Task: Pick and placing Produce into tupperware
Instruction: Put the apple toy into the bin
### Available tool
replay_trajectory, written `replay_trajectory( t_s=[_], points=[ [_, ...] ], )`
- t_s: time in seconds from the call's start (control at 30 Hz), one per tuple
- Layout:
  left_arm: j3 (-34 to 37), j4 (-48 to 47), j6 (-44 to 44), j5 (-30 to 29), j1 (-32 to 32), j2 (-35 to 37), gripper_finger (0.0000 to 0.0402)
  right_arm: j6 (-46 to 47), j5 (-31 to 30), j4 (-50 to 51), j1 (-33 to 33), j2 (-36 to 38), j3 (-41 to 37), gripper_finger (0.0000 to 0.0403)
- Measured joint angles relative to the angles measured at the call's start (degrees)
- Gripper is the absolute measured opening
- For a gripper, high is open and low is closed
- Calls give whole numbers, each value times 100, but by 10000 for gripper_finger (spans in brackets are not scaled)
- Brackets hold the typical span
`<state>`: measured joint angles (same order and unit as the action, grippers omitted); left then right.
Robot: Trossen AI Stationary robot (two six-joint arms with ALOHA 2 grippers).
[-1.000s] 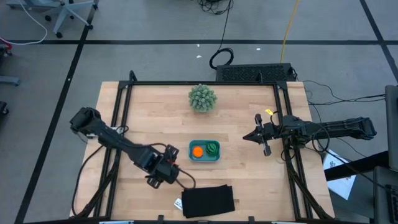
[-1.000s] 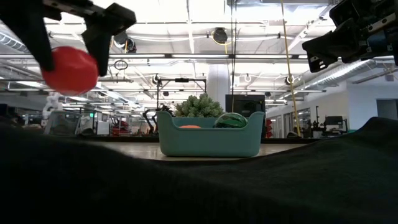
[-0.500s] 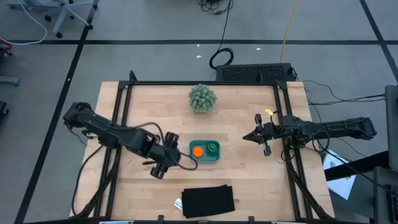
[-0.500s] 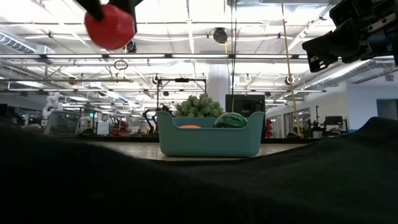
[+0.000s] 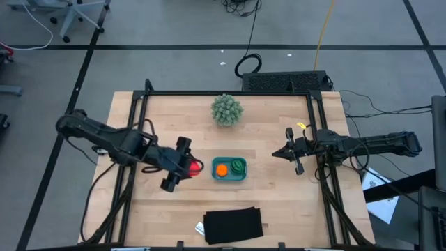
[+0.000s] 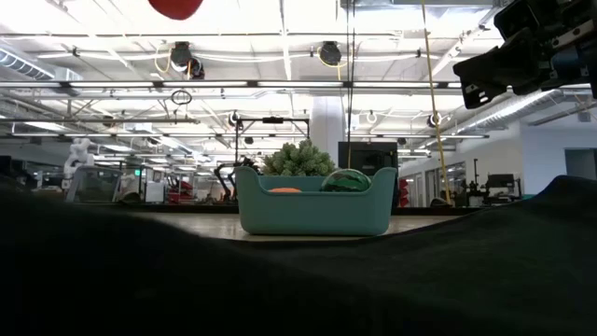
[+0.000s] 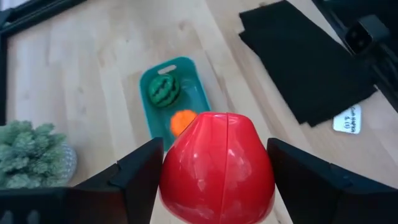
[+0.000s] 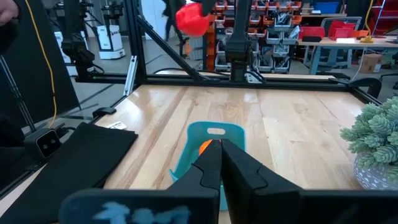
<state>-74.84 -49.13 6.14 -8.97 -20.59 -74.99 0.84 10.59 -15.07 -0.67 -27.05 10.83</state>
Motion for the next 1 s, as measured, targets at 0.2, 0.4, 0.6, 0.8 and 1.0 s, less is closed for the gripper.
replay_trajectory(
  t_s=[0.2,0.4,0.6,0.8,1.0],
  points=[
    [444,536,23,35,132,441,271,-1,0,-5,1,0,0,0],
    [909,961,98,103,224,861,271,0,0,-3,1,0,0,0],
    [1314,1246,61,82,411,1263,271,-2,0,-5,2,0,0,0],
    [1657,1449,-126,7,769,1524,271,-27,0,-5,1,0,0,0],
    [1813,1809,-110,131,1061,1585,271,-48,0,-2,2,0,0,0]
  ],
)
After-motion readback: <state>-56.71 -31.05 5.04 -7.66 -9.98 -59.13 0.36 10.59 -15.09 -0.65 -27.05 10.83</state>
